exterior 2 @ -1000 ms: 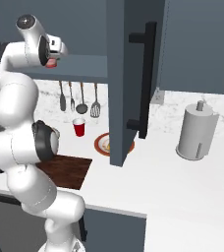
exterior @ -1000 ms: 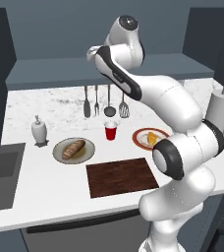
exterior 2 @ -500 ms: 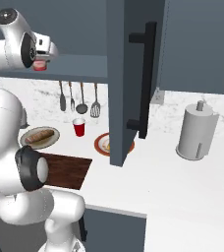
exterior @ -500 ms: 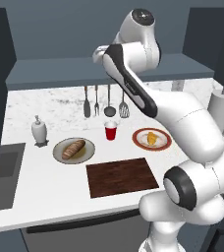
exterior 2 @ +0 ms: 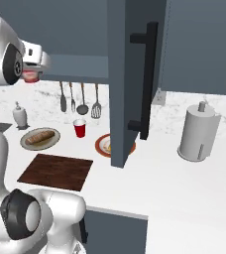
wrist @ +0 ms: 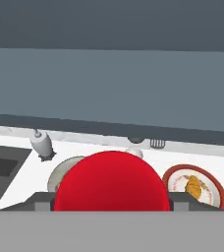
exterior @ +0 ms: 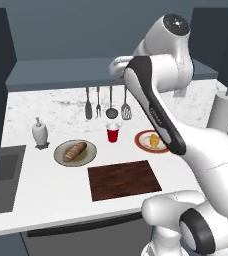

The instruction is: From the different types of pastries on the counter, select a croissant and place it on the cutting board. Then retrieve a jar of jam from the cabinet and place it alongside the croissant on the cutting board.

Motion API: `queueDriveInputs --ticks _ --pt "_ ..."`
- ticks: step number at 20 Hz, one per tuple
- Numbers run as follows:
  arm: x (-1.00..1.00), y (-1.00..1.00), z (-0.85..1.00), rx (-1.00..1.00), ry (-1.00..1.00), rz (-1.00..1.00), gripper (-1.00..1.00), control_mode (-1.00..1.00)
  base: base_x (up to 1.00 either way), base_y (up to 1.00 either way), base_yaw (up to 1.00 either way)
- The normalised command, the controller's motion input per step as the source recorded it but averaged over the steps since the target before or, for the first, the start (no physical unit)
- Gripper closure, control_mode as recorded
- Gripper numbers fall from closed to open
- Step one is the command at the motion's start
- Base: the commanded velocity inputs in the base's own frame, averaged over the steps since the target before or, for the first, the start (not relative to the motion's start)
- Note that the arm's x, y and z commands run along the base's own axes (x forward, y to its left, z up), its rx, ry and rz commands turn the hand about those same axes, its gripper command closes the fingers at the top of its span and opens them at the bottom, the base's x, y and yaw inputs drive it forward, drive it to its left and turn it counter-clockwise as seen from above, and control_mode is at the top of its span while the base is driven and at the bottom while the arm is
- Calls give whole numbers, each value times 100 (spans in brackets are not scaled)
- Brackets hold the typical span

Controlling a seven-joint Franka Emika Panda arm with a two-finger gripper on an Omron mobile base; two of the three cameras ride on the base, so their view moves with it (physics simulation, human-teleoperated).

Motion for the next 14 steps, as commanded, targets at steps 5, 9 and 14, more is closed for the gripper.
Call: queueDriveInputs --ticks 5,9,14 --pt "-100 -29 1 1 0 0 100 -100 0 0 0" --pt "-100 5 0 0 4 11 100 -100 0 0 0" --pt "-80 31 -37 -3 9 30 100 -100 0 0 0"
